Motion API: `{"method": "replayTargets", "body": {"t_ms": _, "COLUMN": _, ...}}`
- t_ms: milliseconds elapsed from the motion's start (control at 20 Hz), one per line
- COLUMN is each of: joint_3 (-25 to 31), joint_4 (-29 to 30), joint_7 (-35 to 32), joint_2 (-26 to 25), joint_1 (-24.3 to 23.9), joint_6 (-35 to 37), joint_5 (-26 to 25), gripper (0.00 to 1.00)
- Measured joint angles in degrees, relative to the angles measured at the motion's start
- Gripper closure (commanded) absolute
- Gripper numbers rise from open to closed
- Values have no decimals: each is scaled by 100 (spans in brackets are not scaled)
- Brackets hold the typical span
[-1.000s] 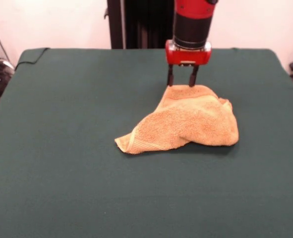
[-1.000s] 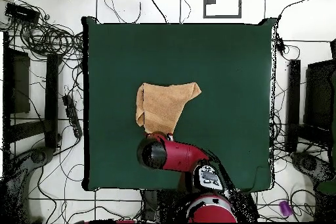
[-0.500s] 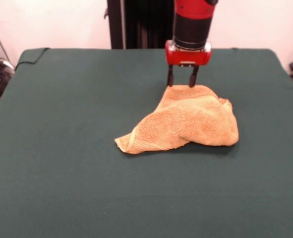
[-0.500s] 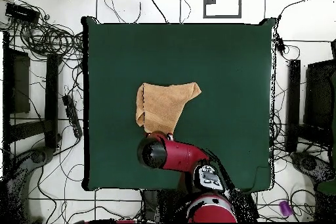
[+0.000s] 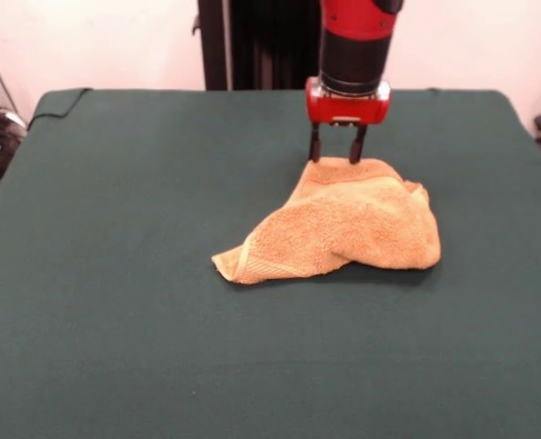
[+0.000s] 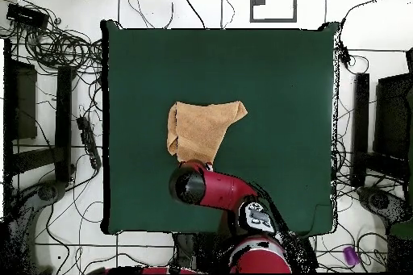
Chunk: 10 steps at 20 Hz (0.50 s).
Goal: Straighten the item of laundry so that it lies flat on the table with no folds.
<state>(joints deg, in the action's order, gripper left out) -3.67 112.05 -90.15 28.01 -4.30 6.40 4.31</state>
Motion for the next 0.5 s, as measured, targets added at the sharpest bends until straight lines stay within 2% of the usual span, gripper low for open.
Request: {"method": "replayTargets", "body": {"t_ms": 500, "joint_3": -1, "joint_4": -63, "joint_7": 0, "joint_2": 248, "joint_1": 19, "joint_6": 651, "joint_5": 125, "gripper": 0}}
